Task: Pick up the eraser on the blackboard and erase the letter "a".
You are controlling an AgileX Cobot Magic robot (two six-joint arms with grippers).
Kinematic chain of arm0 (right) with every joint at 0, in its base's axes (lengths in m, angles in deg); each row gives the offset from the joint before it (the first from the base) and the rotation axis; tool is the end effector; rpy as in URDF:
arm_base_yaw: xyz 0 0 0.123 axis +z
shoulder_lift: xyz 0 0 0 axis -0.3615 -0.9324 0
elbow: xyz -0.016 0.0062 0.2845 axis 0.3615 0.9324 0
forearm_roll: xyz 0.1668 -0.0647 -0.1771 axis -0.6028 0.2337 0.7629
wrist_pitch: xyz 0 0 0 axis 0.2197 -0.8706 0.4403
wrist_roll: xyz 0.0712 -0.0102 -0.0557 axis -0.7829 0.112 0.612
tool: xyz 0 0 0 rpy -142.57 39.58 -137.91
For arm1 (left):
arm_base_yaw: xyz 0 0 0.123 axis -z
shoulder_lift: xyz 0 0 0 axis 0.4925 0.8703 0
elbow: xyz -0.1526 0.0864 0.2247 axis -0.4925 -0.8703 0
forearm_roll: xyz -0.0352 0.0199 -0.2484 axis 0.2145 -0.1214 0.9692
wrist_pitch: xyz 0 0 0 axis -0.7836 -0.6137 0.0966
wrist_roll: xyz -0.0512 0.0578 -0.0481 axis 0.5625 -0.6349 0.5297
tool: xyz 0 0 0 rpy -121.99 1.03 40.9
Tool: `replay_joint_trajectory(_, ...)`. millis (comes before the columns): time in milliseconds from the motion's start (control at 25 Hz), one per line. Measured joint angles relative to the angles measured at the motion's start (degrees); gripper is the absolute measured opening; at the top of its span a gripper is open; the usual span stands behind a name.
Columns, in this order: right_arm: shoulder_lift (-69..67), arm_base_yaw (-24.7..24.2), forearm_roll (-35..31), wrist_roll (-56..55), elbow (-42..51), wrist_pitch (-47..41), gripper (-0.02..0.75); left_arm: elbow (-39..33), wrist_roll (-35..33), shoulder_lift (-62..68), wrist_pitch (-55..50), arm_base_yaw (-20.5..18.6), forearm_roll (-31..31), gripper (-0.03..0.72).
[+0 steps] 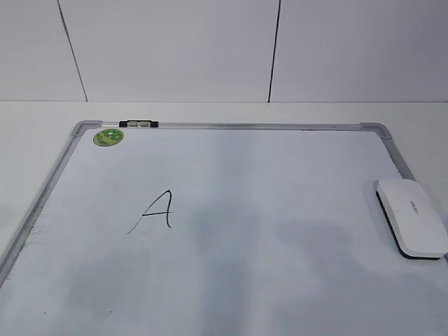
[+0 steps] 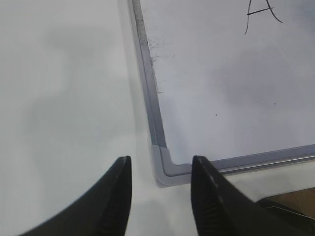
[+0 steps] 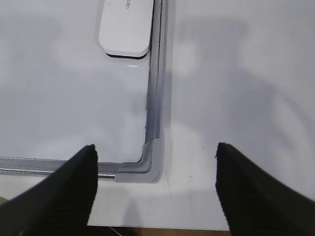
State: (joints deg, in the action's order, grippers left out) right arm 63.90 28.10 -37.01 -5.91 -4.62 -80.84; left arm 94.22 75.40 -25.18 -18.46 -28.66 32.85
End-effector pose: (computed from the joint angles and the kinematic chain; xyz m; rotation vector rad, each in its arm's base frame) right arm 0.0302 -0.0050 0.2684 -0.0791 2.3807 -0.0468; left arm 0.0422 -0.0144 0.2719 0.1889 2.3880 -0.1502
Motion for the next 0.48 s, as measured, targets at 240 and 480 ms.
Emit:
replay_joint_trajectory(240, 0.0, 0.0, 0.0, 0.0, 0.0, 0.1, 0.593, 0.0, 0.0, 0.0, 0.0, 0.0, 0.0, 0.306)
replay_joint_trajectory(480, 0.0, 0.0, 0.0, 0.0, 0.0, 0.2, 0.593, 0.0, 0.0, 0.0, 0.0, 0.0, 0.2, 0.291)
